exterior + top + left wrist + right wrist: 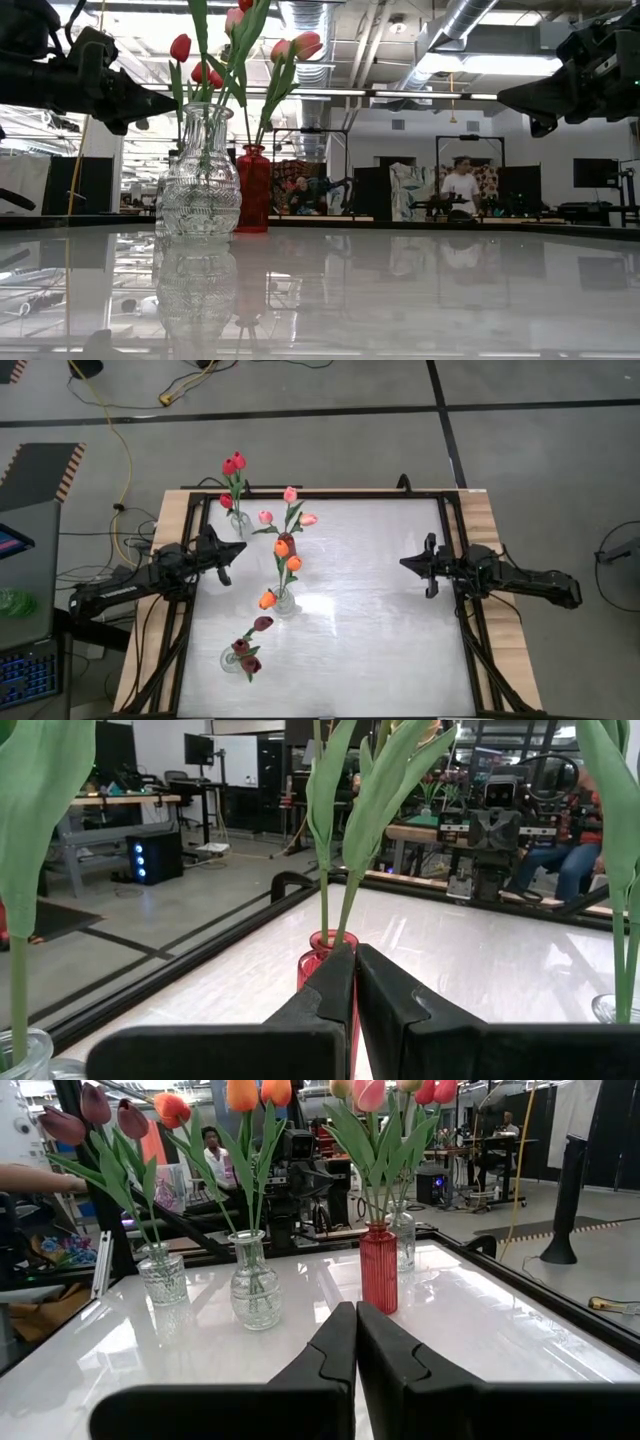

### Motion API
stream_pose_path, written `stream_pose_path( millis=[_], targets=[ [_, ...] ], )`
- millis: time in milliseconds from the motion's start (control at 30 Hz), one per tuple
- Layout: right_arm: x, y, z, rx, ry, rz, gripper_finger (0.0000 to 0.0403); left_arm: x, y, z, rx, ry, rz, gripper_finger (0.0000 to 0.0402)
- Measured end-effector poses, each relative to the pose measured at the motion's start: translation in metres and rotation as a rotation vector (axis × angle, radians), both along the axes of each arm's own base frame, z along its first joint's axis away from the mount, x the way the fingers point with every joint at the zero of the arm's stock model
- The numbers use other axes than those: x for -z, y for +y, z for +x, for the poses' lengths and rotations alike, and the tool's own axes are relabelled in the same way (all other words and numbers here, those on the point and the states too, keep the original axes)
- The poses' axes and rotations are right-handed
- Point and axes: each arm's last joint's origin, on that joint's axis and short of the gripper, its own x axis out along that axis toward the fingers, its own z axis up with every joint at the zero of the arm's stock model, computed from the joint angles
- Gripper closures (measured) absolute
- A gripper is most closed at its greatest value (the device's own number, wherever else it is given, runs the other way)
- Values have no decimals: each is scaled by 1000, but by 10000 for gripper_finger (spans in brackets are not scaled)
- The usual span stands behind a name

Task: Sort flowers into vase by color
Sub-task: Return to Home Position

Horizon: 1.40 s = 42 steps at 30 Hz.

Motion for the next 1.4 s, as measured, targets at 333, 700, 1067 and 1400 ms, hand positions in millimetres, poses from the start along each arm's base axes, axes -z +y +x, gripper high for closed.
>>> stream_pose_path(
  millis=[333,700,1067,1400],
  targets=[
    [0,0,0,0,0,0,363,0,0,0,0,-2,1,401],
    [0,0,0,0,0,0,363,-1,0,0,-1,-24,9,401],
    [0,0,0,0,0,0,363,-1,0,0,-1,-17,23,401],
    [0,0,0,0,1,0,363,0,0,0,-1,-16,22,401]
  ],
)
